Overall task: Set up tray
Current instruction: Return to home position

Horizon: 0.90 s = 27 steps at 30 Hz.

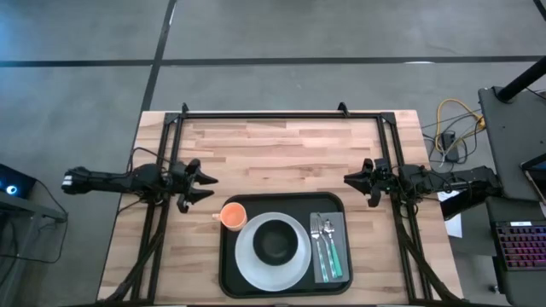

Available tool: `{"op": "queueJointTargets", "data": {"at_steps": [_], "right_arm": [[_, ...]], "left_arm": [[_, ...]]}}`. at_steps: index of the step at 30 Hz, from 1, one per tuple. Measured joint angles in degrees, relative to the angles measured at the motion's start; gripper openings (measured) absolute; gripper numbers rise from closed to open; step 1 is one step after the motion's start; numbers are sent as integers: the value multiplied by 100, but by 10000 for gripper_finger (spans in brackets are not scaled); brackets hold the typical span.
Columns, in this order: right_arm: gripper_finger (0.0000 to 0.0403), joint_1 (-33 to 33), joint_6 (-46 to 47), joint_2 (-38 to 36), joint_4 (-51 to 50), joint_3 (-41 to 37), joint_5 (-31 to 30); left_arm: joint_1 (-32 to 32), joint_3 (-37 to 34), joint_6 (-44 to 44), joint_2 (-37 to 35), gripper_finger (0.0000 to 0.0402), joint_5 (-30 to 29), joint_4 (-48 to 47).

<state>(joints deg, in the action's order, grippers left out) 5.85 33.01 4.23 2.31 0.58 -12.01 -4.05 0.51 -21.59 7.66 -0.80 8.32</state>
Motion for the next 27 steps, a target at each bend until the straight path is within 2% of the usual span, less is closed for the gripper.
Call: {"op": "queueJointTargets", "data": {"at_steps": [27], "right_arm": [[68, 2, 0, 0, 0, 0, 0]], "left_arm": [[1, 0, 0, 1048, 199, -1, 0]]}}
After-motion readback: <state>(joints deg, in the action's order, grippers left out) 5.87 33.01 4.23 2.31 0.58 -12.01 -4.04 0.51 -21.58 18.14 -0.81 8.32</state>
